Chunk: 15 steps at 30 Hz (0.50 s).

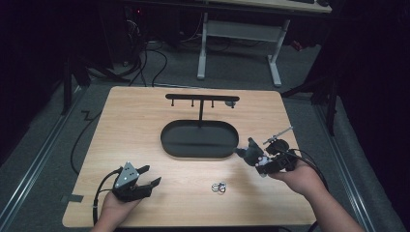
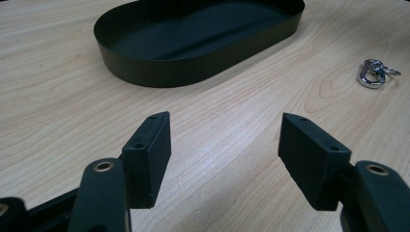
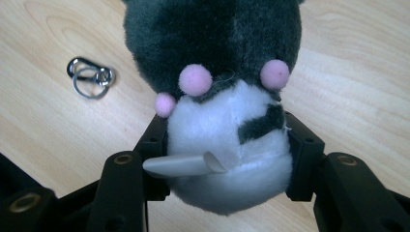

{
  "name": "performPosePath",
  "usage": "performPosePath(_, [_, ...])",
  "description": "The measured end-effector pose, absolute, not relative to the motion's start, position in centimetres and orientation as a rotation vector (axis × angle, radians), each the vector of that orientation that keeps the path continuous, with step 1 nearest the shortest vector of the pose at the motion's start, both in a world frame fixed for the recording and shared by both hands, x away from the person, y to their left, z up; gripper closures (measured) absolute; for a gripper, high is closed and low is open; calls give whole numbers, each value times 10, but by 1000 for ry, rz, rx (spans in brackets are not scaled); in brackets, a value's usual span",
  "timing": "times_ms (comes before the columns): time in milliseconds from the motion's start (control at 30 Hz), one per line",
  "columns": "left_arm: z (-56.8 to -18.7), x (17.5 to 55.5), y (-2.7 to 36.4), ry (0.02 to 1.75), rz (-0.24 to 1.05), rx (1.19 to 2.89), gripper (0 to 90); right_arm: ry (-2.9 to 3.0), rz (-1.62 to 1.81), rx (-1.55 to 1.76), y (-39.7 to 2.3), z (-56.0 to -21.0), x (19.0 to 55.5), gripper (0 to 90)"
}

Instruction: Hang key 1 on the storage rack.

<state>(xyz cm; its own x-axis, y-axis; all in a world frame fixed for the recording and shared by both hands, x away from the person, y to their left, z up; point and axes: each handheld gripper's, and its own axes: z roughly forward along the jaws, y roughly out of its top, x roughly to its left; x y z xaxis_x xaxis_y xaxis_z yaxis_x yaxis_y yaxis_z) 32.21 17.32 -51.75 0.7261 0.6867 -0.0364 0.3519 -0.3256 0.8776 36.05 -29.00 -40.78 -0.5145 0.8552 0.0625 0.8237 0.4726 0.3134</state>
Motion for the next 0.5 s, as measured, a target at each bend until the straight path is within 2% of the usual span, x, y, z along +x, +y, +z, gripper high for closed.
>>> performPosePath(500, [-516,323,177,800,430,1928,369,2577,482,1501,-278,-387,378,485])
